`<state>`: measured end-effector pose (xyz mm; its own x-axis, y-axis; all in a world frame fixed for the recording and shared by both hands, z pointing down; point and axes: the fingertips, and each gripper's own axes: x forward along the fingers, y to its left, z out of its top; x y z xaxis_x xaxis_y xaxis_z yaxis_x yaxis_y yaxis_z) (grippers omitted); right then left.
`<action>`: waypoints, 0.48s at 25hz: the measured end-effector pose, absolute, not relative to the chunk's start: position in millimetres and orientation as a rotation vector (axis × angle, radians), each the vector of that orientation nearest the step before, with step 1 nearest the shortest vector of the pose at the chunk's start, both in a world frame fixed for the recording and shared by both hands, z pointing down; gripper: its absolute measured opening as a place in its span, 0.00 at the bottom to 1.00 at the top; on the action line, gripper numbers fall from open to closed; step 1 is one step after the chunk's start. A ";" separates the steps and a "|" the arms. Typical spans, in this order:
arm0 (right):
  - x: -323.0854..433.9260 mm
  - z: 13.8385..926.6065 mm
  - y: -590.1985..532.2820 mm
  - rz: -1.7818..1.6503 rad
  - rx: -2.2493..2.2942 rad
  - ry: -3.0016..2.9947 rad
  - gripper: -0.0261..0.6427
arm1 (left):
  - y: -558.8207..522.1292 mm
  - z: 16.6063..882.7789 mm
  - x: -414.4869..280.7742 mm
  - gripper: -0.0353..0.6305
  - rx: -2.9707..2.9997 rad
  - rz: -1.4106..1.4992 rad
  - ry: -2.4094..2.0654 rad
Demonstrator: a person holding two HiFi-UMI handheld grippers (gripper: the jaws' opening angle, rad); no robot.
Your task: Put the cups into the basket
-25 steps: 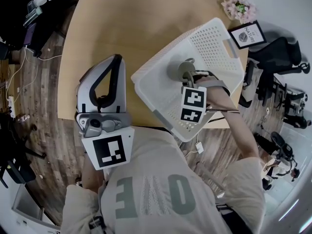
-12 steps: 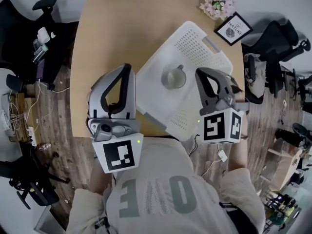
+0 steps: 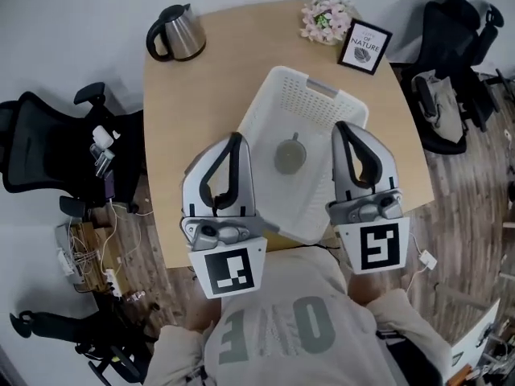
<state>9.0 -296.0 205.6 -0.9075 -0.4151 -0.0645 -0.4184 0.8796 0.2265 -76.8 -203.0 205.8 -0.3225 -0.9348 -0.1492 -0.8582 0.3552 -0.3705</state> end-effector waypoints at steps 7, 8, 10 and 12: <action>20.8 200.9 -290.8 0.197 -0.652 2.953 0.04 | -218.1 201.2 -51.7 0.07 -1.632 -0.357 2.218; 20.4 201.2 -289.6 0.189 -0.650 2.955 0.04 | -218.9 200.5 -49.9 0.07 -1.633 -0.360 2.214; 19.3 201.4 -287.0 0.176 -0.640 2.953 0.04 | -219.6 200.0 -47.7 0.07 -1.632 -0.365 2.212; 16.6 202.1 -283.6 0.182 -0.627 2.954 0.04 | -219.1 200.5 -46.8 0.07 -1.631 -0.371 2.214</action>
<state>16.6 -283.6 202.1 -0.9077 -0.3962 -0.1385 -0.4102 0.9072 0.0933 -46.8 -219.1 200.5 -0.2655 -0.9547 -0.1344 -0.8589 0.2975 -0.4170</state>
